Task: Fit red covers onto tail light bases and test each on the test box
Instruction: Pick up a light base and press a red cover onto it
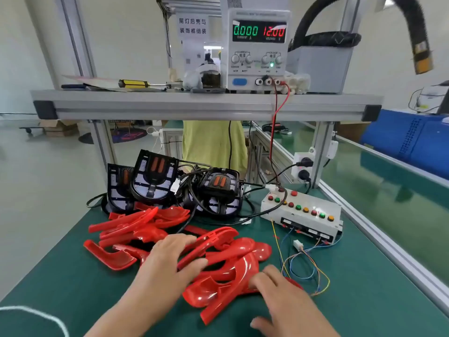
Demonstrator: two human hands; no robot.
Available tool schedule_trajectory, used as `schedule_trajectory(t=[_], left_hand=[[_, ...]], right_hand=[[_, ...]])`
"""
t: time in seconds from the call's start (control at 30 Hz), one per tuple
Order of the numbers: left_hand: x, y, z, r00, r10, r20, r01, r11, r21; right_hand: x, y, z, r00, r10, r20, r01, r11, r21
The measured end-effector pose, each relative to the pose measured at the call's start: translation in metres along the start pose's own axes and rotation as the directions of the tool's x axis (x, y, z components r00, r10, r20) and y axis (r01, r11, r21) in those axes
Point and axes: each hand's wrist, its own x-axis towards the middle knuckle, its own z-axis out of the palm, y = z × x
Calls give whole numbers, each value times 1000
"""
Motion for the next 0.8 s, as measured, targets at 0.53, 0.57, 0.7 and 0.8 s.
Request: schedule_trajectory(t=[0.53,0.57,0.7,0.8], left_hand=[[63,-23,31,987,-84,140,59,983,171],[64,-21,30,987,-87,135,63,984,169],[67,-17,27,982,-123,141,99,981,166],[67,-15,28,985,-96,142,77,988,136]], right_hand=[[54,-25,36,918,-196,-344,111,962,-250],[57,-24,39,906,-208,-368,125,963,-238],[70,-20,42,876,-225,-427,135,964,-230],[79,-19,42,859,-217,-464,132,969,-209]])
